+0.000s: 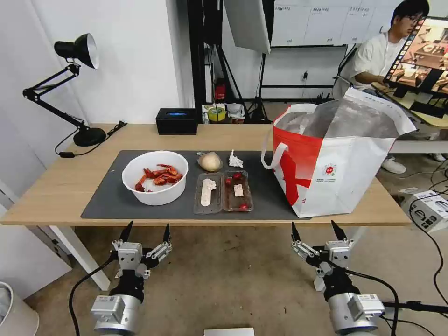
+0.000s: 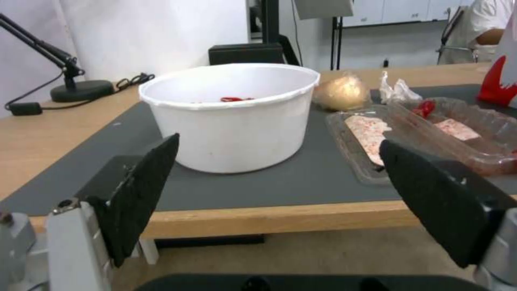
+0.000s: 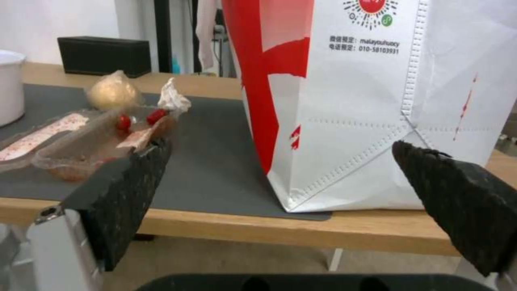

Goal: Pick up the trash from the table and place it into the takeout bag.

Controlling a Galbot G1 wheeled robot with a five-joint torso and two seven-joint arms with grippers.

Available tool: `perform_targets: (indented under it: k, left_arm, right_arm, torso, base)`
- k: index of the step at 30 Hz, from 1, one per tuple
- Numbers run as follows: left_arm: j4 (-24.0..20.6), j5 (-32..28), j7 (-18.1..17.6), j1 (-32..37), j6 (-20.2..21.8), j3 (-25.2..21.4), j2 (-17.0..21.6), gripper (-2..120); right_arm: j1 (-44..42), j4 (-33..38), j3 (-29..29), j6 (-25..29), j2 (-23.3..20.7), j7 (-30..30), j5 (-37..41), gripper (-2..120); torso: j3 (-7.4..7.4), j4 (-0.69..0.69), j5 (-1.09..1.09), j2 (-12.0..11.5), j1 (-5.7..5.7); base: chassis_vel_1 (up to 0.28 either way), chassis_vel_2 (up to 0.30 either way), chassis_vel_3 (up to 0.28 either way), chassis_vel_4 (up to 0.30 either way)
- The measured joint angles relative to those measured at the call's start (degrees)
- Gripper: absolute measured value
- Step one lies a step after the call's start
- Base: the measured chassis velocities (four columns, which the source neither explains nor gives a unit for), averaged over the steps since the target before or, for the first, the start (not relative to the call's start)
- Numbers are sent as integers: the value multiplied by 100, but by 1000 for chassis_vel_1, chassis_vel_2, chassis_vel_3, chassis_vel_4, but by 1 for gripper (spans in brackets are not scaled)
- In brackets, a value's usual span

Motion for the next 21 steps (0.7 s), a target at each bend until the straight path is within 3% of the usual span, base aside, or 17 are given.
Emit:
perform_targets:
  k: [2,5,6,9,10,13,16,21]
  left_arm:
    - [-49,-146,-88,-69,94,-7,71,100]
    - [-301,-919,-542,-437,585,-42,444,100]
    - [-301,-919,-542,-437,585,-42,444,100]
    - [-399,-1388,-780,-659,808,-57,651,100]
    - [-399,-1388,-780,-659,808,-57,651,100]
    - [-341,-1447,-797,-694,801,-38,666,100]
    - [-320,-1446,-797,-695,788,-26,656,100]
    - [-312,-1436,-792,-697,767,-19,649,100]
  right_arm:
    - [57,3,2,-90,-115,-3,86,100]
    - [383,75,15,-591,-761,-40,559,100]
    - [383,75,15,-591,-761,-40,559,100]
    - [683,139,37,-1061,-1358,-79,1004,100]
    - [683,139,37,-1061,-1358,-79,1004,100]
    - [1024,215,54,-1591,-2036,-121,1502,100]
    - [1239,222,53,-1889,-2409,-145,1790,100]
    - [1338,140,20,-1999,-2514,-161,1893,100]
  torso:
    - [0,0,0,0,0]
    - [0,1,1,0,1]
    - [0,1,1,0,1]
    - [0,0,0,0,1]
    - [0,0,0,0,1]
    - [1,1,1,0,1]
    - [1,2,-2,0,1]
    - [0,0,1,0,1]
  base:
    - [0,0,0,0]
    - [0,0,0,0]
    - [0,0,0,0]
    - [0,0,0,0]
    - [0,0,0,0]
    - [0,0,0,0]
    - [0,0,0,0]
    - [0,0,0,0]
